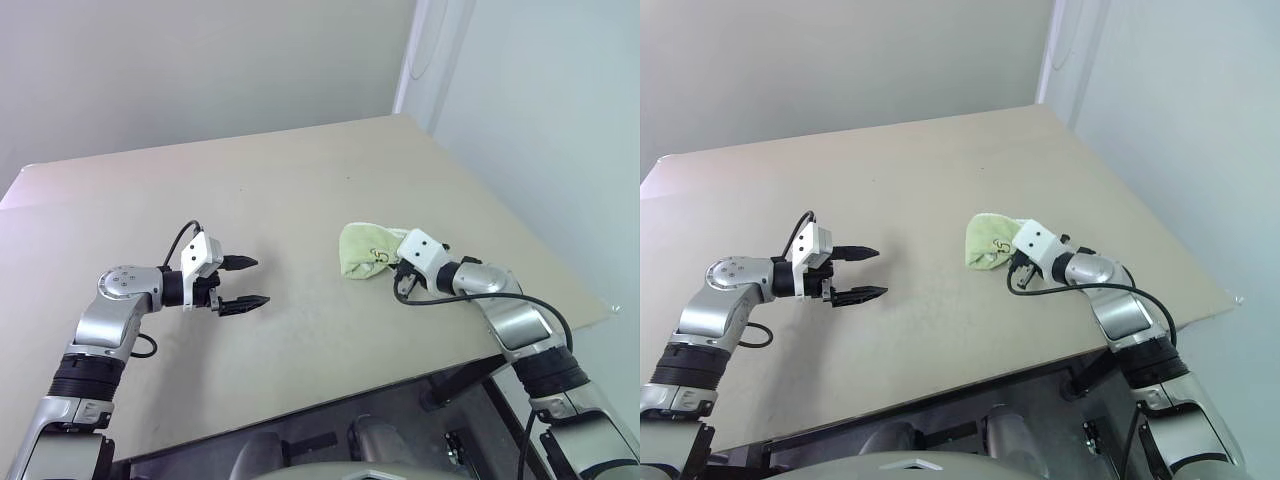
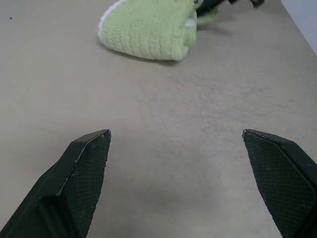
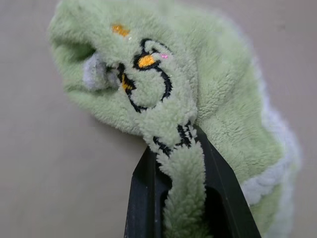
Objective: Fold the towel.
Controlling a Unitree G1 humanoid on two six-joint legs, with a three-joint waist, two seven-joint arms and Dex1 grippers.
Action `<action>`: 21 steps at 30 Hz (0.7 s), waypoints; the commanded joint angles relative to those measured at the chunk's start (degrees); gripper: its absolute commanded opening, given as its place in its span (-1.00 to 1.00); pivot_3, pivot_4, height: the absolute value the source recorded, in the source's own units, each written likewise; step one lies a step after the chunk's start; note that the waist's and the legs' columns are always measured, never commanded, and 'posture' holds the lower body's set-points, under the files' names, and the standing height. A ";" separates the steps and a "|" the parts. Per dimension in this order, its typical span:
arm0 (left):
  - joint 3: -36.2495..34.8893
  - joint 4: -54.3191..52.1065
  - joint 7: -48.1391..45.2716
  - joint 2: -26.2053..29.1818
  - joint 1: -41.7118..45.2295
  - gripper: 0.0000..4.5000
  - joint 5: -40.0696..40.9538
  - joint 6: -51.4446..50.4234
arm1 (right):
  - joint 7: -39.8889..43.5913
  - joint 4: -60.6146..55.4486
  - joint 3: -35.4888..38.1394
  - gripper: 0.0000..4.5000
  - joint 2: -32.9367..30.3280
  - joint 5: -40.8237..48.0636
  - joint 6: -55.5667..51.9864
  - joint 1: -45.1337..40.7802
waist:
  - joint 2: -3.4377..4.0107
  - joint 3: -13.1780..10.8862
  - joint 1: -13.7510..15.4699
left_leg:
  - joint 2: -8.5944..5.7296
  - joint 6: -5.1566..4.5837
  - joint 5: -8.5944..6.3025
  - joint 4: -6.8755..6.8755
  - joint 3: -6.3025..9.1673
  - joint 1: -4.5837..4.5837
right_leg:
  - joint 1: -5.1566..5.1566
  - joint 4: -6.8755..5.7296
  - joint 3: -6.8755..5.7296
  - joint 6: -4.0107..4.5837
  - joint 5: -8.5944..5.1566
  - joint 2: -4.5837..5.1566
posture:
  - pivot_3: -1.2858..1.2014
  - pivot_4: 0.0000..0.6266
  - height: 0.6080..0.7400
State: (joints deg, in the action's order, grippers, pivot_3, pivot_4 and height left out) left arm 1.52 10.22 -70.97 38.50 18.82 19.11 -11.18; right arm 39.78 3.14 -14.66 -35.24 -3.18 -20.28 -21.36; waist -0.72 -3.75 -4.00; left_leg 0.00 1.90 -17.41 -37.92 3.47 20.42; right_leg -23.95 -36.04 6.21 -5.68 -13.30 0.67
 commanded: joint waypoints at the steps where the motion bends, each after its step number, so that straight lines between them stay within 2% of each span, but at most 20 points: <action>1: -0.59 0.11 -0.42 0.53 1.19 1.00 -0.15 1.34 | 0.56 -1.15 0.38 -0.64 -0.58 -1.05 -0.16 0.35 | 0.00 0.00 0.01 | 0.00 0.00 0.00 -0.04 0.00 -0.04 | 0.06 0.00 0.00 0.00 0.00 0.00 | 0.03 -1.00 1.00; 7: -0.68 0.54 -0.71 0.80 1.39 1.00 -0.40 1.74 | 3.58 -3.88 4.24 0.30 -0.52 3.85 -4.09 0.63 | -0.01 0.00 0.01 | 0.00 0.00 0.00 -0.09 0.03 -0.16 | 0.19 -0.05 -0.02 0.01 0.01 -0.01 | 0.03 -1.00 1.00; 11: -0.87 0.38 -0.65 0.96 1.29 1.00 -0.48 1.68 | 4.83 -7.12 12.85 0.96 1.86 14.62 -13.30 -2.08 | -0.01 0.00 0.03 | 0.00 0.00 0.00 -0.09 0.04 -0.11 | 0.19 -0.03 -0.03 0.00 0.02 -0.01 | 0.03 -1.00 1.00; 16: -1.22 0.04 -0.52 1.25 1.10 1.00 -0.21 1.10 | 3.08 -11.00 23.65 0.98 6.72 29.56 -25.03 -6.30 | 0.00 0.00 -0.03 | 0.01 0.00 0.00 -0.09 0.08 -0.15 | 0.19 -0.08 -0.05 0.01 0.03 -0.02 | 0.03 -1.00 1.00; 18: -1.25 -0.02 -0.73 1.49 1.02 1.00 -0.05 0.67 | 0.97 -9.84 24.25 0.98 8.95 30.64 -25.96 -7.40 | -0.01 0.01 -0.01 | 0.02 -0.01 0.00 -0.09 0.11 -0.17 | 0.21 -0.08 -0.07 0.02 0.03 -0.04 | 0.03 -1.00 1.00; 21: -1.39 -2.18 -1.46 1.88 -0.38 1.00 1.53 -1.87 | -1.86 -4.14 20.02 0.98 11.83 26.32 -22.21 -8.12 | -0.01 0.01 -0.12 | 0.02 0.00 0.00 -0.09 0.11 -0.16 | 0.21 -0.06 -0.09 0.02 0.03 -0.04 | 0.03 -1.00 1.00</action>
State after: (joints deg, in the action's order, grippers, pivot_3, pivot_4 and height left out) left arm 1.28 10.45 -72.16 39.71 18.35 19.20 -12.06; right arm 39.49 -3.11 6.81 -24.34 24.67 -44.35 -28.39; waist -0.73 -3.74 -4.11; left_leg 0.02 1.89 -17.41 -38.01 3.55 20.26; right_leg -23.74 -36.09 6.13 -5.67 -13.27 0.64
